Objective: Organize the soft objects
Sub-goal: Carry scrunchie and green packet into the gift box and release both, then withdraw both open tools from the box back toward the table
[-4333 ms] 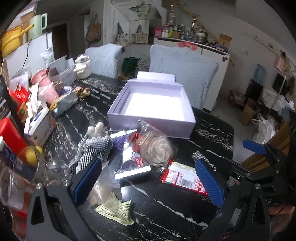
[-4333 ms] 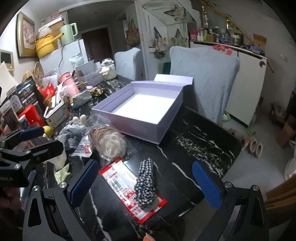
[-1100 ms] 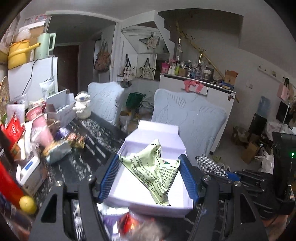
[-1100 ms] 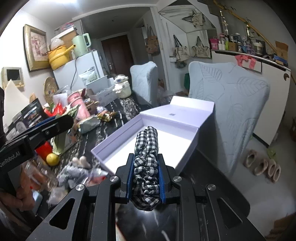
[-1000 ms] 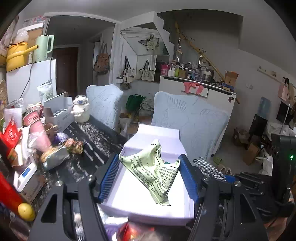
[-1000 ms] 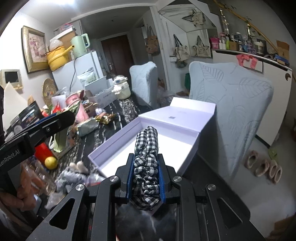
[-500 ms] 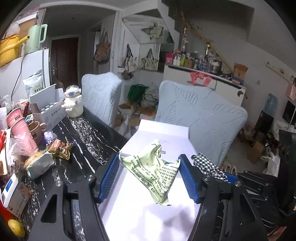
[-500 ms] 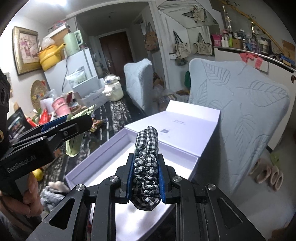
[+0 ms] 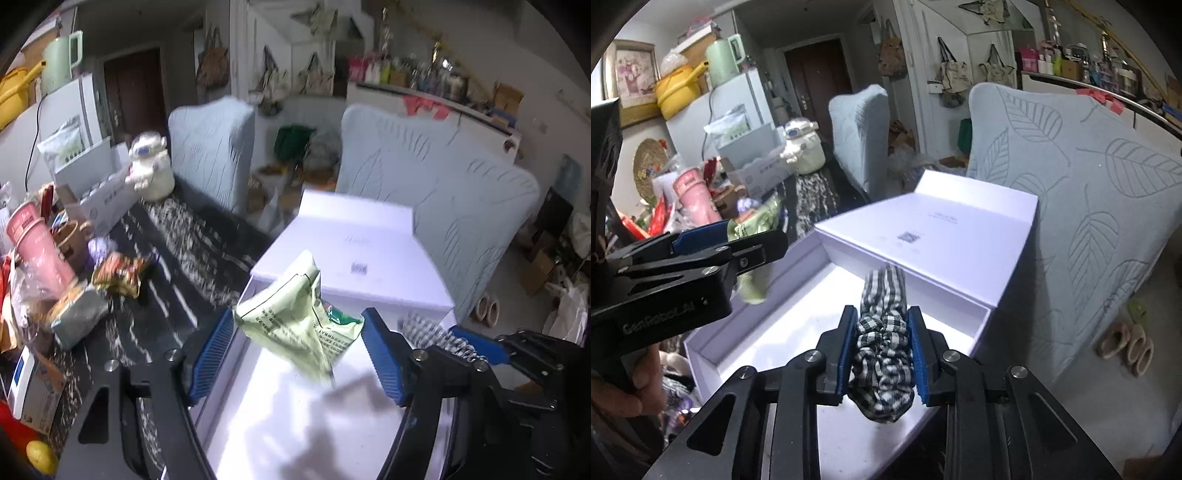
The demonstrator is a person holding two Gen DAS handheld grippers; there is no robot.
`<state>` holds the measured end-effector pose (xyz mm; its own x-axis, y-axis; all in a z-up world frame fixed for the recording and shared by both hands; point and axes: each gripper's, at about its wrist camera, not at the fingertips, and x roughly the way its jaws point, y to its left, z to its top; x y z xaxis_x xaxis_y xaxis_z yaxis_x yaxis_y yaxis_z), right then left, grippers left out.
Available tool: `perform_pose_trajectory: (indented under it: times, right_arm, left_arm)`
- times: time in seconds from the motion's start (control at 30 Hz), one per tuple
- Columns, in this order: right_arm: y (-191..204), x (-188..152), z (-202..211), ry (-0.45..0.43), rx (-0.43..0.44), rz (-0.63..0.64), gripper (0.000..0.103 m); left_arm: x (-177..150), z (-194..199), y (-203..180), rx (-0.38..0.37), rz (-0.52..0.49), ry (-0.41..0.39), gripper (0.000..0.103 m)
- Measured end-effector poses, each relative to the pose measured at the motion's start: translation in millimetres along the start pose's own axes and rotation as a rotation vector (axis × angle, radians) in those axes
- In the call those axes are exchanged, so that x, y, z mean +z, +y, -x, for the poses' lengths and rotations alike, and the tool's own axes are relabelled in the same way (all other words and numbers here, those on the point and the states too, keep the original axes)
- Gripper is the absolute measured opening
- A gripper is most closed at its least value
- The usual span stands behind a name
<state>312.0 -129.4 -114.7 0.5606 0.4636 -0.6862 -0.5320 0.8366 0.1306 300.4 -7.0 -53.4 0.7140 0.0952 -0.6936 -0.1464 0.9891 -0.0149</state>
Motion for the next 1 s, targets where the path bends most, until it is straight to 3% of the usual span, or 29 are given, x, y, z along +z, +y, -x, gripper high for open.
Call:
perform_pose_trajectory:
  times: [0.17, 0.5, 1.0]
  right_arm:
    - [-4.6, -4.6, 2.6, 0.01, -0.018, -0.012, 0.043]
    - [-2.3, -5.5, 18.2, -0.009, -0.036, -0.014, 0.043]
    - [15.7, 3.0, 78.4, -0.11, -0.086, 0.009, 0.043]
  left_arm:
    - [-4.2, -5.6, 2.4, 0.047, 0.007, 0.035, 0.078]
    - [-6.4, 6.1, -1.3, 0.038, 0.002, 0.037, 0.078]
    - [1.7, 74.9, -5.8, 0.017, -0.017, -0.085, 0.078]
